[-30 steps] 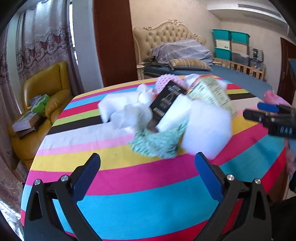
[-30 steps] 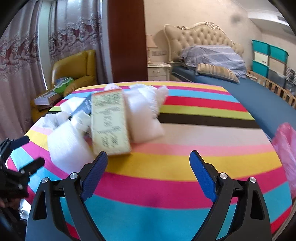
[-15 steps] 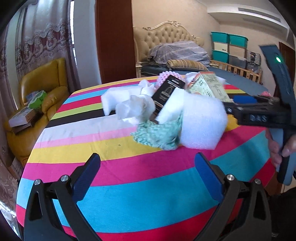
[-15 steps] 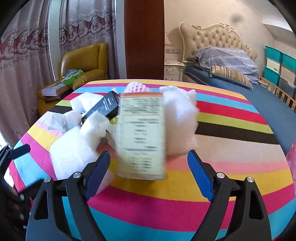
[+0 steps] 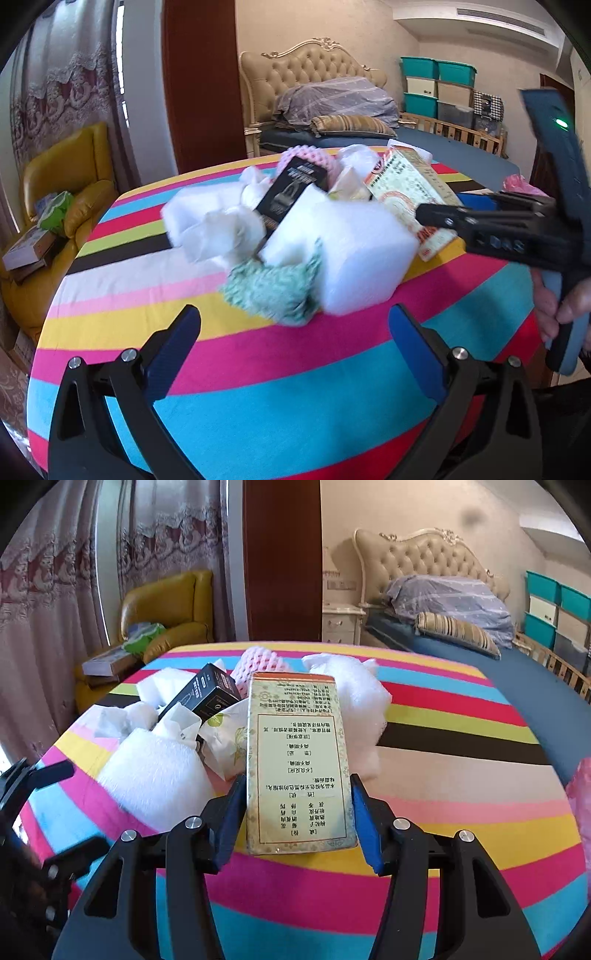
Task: Collect trash
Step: 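Grasp the beige printed box with the right tool while the left tool grasps a white foam block, then carry the box with the right tool while the left tool carries the foam block, releasing both into the bin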
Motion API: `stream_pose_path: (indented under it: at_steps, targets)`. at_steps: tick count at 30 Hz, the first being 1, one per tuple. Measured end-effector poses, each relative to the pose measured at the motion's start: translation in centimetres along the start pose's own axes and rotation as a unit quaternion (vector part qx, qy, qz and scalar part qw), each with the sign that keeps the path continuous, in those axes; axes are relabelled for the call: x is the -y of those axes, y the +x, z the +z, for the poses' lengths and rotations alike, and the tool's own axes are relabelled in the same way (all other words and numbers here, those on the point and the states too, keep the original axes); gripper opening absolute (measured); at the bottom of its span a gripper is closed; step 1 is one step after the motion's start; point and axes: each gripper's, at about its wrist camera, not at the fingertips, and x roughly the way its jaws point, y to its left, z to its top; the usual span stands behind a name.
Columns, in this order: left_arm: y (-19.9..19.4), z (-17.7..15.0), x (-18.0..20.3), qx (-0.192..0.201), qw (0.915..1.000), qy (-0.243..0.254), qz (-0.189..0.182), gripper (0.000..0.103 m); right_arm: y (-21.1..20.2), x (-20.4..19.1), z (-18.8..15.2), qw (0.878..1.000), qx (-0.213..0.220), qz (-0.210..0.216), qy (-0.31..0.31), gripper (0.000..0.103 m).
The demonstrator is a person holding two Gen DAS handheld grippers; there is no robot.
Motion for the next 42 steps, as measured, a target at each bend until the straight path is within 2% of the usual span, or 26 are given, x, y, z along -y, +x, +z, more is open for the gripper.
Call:
stream_pose_path:
  at_steps: [9,12,18,22,26,27,29,30,32,36,38,42]
  targets:
    - [0.9,1.9,4.1,0.014,0.9987,0.047,-0.009,0.097,-3.9,3.7,-2.4,0.999,0.025,-0.010,0.032,0.052]
    - [1.1,2.0,5.2,0.009,0.9981,0.058,-0.020,0.084,-4.6,4.6,-3.0,0.998,0.029,-0.012,0.046,0.052]
    - [3.1,1.6,4.6,-0.025,0.9984,0.033,-0.037,0.084,-4.9,4.7,-3.5,0.998,0.032,-0.004,0.047,0.052]
    - [4.4,2.0,3.8,-0.031,0.9989,0.010,-0.035,0.084,-4.8,4.5,-3.6,0.998,0.032,0.001,0.048,0.052]
    - [5.8,3.3,4.1,-0.025,0.9985,-0.009,-0.048,0.084,-4.8,4.7,-3.6,0.998,0.032,-0.004,0.052,0.052]
    - [6.1,3.5,4.3,-0.023,0.9987,-0.009,-0.045,0.080,-4.8,4.7,-3.7,0.998,0.032,-0.005,0.052,0.052]
    - [6.9,4.0,4.7,-0.025,0.9991,-0.005,-0.034,0.063,-4.9,4.7,-3.7,0.998,0.031,-0.007,0.052,0.052]
    - [7.2,4.3,4.7,-0.028,0.9988,-0.013,-0.038,0.061,-4.9,4.7,-3.7,0.998,0.031,-0.007,0.052,0.052]
    - [6.7,4.4,4.4,-0.018,0.9981,-0.030,-0.051,0.061,-5.1,4.6,-3.7,0.998,0.034,-0.008,0.051,0.052]
    - [3.4,4.2,3.7,0.037,0.9978,-0.021,-0.051,0.061,-5.6,4.6,-3.6,0.998,0.046,-0.005,0.053,0.052]
    - [1.4,3.9,2.6,0.062,0.9953,-0.033,-0.066,0.061,-5.9,4.6,-3.5,0.997,0.054,-0.001,0.055,0.052]
    - [-0.4,3.2,1.3,0.087,0.9915,-0.049,-0.083,0.061,-6.6,4.3,-3.5,0.996,0.068,0.007,0.053,0.052]
